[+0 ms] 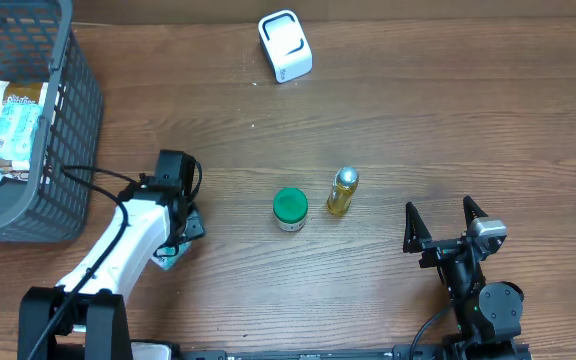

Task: Scan the item barcode
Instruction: 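Move the left gripper down onto the green Kleenex packet and grasp it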

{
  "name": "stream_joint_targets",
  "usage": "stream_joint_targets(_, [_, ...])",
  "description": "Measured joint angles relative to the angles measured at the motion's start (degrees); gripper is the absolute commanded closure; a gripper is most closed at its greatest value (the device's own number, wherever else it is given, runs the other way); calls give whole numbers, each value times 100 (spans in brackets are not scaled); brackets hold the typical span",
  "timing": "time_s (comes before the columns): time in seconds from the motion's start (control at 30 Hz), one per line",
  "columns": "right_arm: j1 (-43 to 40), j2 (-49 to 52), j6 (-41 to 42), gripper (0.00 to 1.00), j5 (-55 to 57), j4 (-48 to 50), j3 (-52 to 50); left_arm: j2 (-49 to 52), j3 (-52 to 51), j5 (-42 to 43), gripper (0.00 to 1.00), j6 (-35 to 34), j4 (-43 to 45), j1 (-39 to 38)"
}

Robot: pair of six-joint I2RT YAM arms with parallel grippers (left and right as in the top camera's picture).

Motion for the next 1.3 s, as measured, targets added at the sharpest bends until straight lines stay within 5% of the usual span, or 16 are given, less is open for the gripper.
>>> stream_joint_targets(0.07, [0,0,-2,0,0,0,0,2,-50,173,51,-35,153,0])
stream_joint_targets(0.5, [0,0,-4,0,0,0,0,2,-59,2487,47,758,1469,-79])
stream_joint_targets(0.67, [0,0,2,0,2,2,0,2,39,2852,50,979,1172,-142])
stream_joint_targets(0.87, [0,0,-2,0,0,2,0,0,763,2424,44,850,-31,-142])
stream_joint_targets(0.93, [2,0,0,0,0,2,0,0,911,2048,53,595,-393,-142])
stream_joint_targets(1.1, [0,0,2,0,0,2,-2,0,931,1414,48,-59,-1032,-142])
stream_joint_targets(1.3, [0,0,0,0,0,2,0,0,743,1043,52,-1010,-1038,-142])
